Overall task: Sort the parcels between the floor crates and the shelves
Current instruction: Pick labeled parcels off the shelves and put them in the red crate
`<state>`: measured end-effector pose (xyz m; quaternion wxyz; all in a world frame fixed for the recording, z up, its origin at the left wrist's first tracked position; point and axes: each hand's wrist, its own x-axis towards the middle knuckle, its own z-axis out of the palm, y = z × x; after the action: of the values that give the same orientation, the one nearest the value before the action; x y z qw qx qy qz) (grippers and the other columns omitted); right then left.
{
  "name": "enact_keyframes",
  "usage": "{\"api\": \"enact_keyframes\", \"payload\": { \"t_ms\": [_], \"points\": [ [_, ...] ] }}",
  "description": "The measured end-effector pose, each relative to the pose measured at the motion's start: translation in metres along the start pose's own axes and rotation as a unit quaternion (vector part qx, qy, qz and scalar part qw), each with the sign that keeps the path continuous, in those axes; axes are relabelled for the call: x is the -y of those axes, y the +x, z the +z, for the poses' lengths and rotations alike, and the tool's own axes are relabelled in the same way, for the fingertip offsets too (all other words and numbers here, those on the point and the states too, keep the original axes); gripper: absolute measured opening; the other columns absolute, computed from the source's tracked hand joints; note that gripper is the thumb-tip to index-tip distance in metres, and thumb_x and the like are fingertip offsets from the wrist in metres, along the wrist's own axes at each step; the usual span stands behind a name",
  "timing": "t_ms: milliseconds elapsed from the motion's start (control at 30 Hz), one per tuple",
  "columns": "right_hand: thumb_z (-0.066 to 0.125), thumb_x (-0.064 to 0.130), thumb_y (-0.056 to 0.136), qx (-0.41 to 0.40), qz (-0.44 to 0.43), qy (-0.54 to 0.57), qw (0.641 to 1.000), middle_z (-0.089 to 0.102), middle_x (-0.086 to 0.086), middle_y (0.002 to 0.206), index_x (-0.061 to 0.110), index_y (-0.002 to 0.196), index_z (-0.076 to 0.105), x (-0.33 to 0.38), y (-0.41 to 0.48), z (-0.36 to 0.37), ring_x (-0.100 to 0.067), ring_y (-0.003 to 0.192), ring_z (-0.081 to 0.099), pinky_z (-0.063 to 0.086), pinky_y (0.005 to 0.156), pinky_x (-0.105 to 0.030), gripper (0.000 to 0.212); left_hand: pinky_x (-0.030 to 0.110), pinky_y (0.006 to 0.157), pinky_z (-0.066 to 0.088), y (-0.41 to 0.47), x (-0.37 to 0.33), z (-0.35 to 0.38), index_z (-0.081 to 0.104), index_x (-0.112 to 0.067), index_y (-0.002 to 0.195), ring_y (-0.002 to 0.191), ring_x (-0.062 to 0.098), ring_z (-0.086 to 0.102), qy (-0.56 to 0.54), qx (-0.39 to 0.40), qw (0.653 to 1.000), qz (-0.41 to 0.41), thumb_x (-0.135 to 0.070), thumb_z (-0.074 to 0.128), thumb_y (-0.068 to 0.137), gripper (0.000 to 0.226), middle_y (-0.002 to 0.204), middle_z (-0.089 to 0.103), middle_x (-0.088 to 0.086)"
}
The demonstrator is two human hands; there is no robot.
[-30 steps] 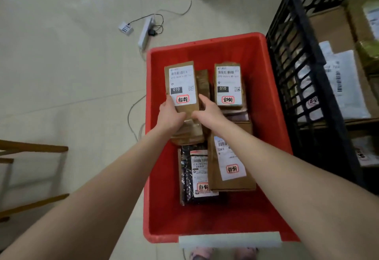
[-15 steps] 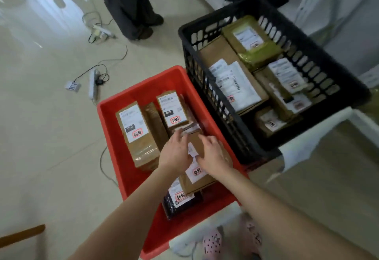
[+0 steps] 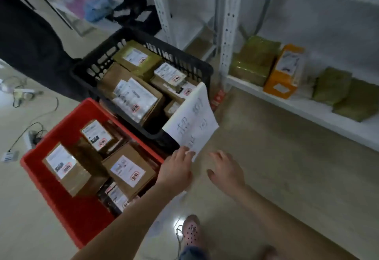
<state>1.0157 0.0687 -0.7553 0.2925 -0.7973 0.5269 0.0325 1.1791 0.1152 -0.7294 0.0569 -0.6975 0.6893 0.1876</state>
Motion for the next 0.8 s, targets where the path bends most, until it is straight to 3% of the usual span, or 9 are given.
{"api": "enact_keyframes", "payload": {
  "t_ms": [167, 500, 667, 800],
  "points": [
    [0.057, 0.041, 0.086, -0.045, 0.068, 0.015, 0.997, 0.044, 0.003, 0.133, 0.029, 0.137, 0.04, -0.113, -0.046, -0.048, -0.021, 0.122, 0.04, 0.039, 0.095, -0.032, 0.055, 0.036, 0.098, 0.038, 0.049, -0.123, 0.002, 0.026, -0.022, 0.145, 0.131, 0.026, 0.032, 0.03, 0.053, 0.998, 0.031, -0.028, 0.059, 0.083, 0.071, 0.145, 0.027, 0.004],
    [0.053, 0.044, 0.089, -0.091, 0.207, 0.017, 0.974, 0.037, 0.0, 0.14, 0.026, 0.142, 0.033, -0.336, -0.155, -0.135, -0.024, 0.127, 0.035, 0.038, 0.099, -0.035, 0.059, 0.037, 0.101, 0.038, 0.117, -0.376, 0.034, 0.025, -0.02, 0.145, 0.135, 0.023, 0.031, 0.084, 0.053, 0.981, 0.164, -0.033, 0.057, 0.085, 0.07, 0.149, 0.025, 0.003],
    [0.055, 0.043, 0.089, -0.117, 0.259, 0.02, 0.958, 0.041, -0.003, 0.137, 0.022, 0.139, 0.037, -0.407, -0.171, -0.162, -0.026, 0.124, 0.038, 0.039, 0.099, -0.037, 0.057, 0.036, 0.099, 0.04, 0.156, -0.453, 0.047, 0.026, -0.02, 0.145, 0.133, 0.023, 0.033, 0.077, 0.06, 0.975, 0.2, -0.034, 0.058, 0.085, 0.07, 0.148, 0.025, 0.003],
    [0.058, 0.039, 0.089, -0.14, 0.323, 0.095, 0.931, 0.041, -0.008, 0.137, 0.019, 0.138, 0.039, -0.451, -0.146, -0.18, -0.029, 0.125, 0.038, 0.036, 0.102, -0.039, 0.056, 0.037, 0.095, 0.043, 0.203, -0.483, 0.051, 0.027, -0.019, 0.145, 0.131, 0.023, 0.036, 0.039, 0.054, 0.979, 0.195, -0.036, 0.055, 0.088, 0.066, 0.147, 0.027, 0.003]
  ]
}}
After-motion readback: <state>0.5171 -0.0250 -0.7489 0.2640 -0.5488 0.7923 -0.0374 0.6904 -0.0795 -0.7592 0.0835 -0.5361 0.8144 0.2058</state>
